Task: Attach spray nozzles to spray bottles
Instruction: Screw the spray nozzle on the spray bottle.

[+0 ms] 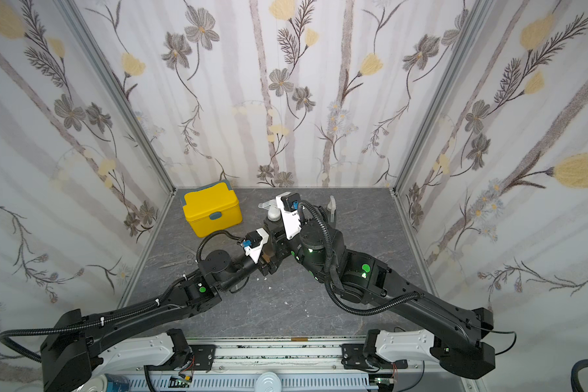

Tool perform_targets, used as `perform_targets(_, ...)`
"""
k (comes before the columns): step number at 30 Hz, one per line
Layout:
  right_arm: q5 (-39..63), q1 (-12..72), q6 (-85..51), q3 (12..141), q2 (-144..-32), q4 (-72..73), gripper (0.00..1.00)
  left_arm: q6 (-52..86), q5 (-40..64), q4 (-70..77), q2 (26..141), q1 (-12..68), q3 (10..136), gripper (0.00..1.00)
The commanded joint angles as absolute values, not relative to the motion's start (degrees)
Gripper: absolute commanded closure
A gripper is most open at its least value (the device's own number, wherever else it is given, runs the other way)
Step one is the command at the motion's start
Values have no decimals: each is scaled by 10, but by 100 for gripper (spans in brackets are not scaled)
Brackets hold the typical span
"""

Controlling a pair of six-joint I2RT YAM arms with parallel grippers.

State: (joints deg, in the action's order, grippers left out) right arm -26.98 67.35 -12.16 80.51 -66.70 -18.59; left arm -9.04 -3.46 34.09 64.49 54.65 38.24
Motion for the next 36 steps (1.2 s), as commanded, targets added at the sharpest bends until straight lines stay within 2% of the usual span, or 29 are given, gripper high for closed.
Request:
perform_targets(1,-269,683,-137,806,-662,-233,54,-93,-42,392,644,546,385,33)
perform_targets(10,-279,705,-147,813,-656,-260,54,-91,-44,392,648,546,384,33)
perform_targets(18,-261,735,-164,828,-650,-309,59,-90,-44,394,651,542,385,33)
perform_targets(25,-244,748,-185,838,-590,-339,63,-91,-44,393,653,541,385,33)
perform_targets(28,-283,748,-167,850,-570,-343,51,-91,-41,390,653,541,385,33)
perform_targets(30,-305,740,-133,854,-566,-337,37,-91,-41,389,651,542,386,33)
perform_targets(32,-305,712,-100,861,-568,-322,30,-92,-40,389,650,541,386,33)
perform_targets(34,-228,651,-63,868,-572,-299,25,-91,-35,389,649,542,386,33)
perform_targets(36,-97,577,-27,877,-577,-281,21,-89,-27,388,648,542,386,33)
